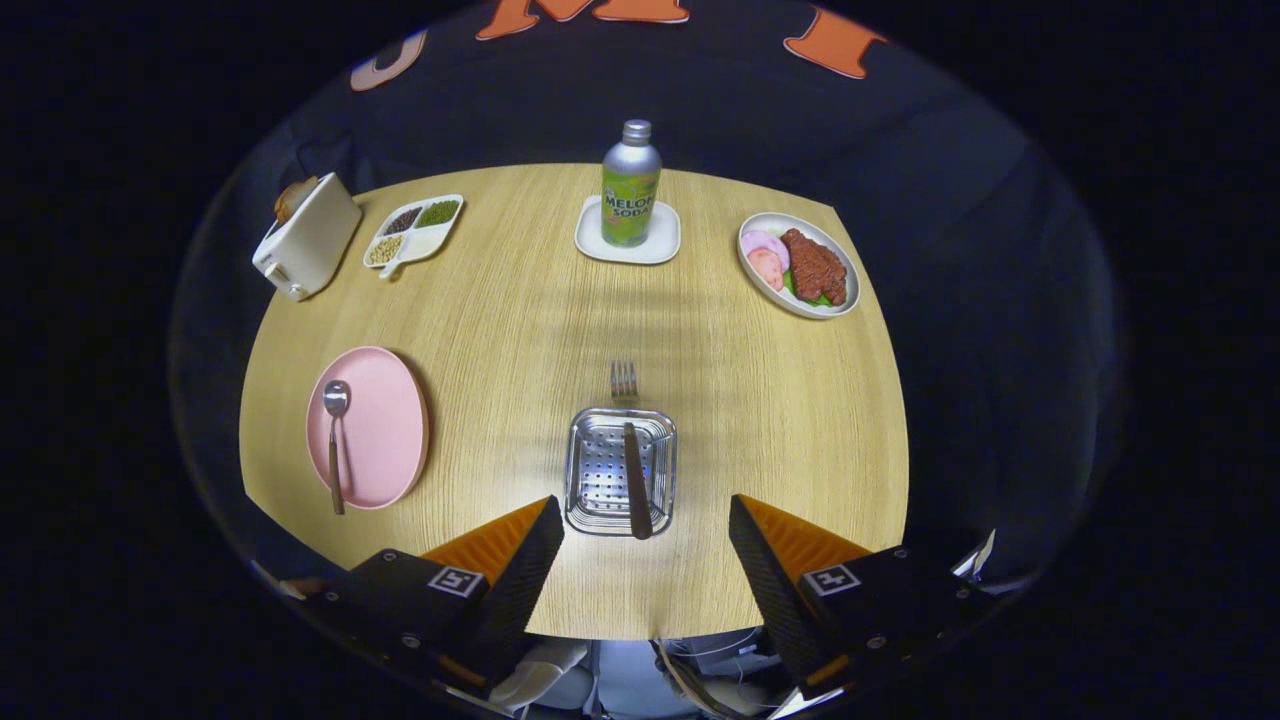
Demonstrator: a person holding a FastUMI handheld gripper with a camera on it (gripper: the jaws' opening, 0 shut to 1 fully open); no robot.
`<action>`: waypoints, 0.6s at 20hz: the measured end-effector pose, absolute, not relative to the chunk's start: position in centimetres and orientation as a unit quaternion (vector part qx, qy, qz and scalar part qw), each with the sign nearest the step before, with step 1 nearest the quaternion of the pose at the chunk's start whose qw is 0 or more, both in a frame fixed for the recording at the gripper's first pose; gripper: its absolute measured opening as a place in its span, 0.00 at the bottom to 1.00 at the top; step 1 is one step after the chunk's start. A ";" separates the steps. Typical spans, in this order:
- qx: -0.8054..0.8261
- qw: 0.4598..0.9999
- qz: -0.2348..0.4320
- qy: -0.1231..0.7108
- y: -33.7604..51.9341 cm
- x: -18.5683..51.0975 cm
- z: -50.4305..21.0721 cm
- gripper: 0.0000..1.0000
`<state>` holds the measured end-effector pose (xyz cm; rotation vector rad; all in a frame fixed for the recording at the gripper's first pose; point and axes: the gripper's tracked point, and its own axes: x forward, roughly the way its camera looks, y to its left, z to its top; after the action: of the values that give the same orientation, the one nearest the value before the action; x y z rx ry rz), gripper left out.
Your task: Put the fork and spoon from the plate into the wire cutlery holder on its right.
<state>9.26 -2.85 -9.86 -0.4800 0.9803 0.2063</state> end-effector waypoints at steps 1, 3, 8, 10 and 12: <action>-0.221 0.863 0.106 0.441 -1.7 9.2 -9.4 1.00; -0.214 0.885 0.116 0.398 0.5 8.8 -8.4 1.00; -0.190 0.913 0.170 0.317 8.4 5.4 -8.1 1.00; -0.186 0.913 0.198 0.304 11.8 3.6 -9.6 1.00; -0.199 0.909 0.223 0.291 14.7 2.1 -11.6 1.00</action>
<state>2.14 14.74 -11.59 -0.4109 0.6001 0.4610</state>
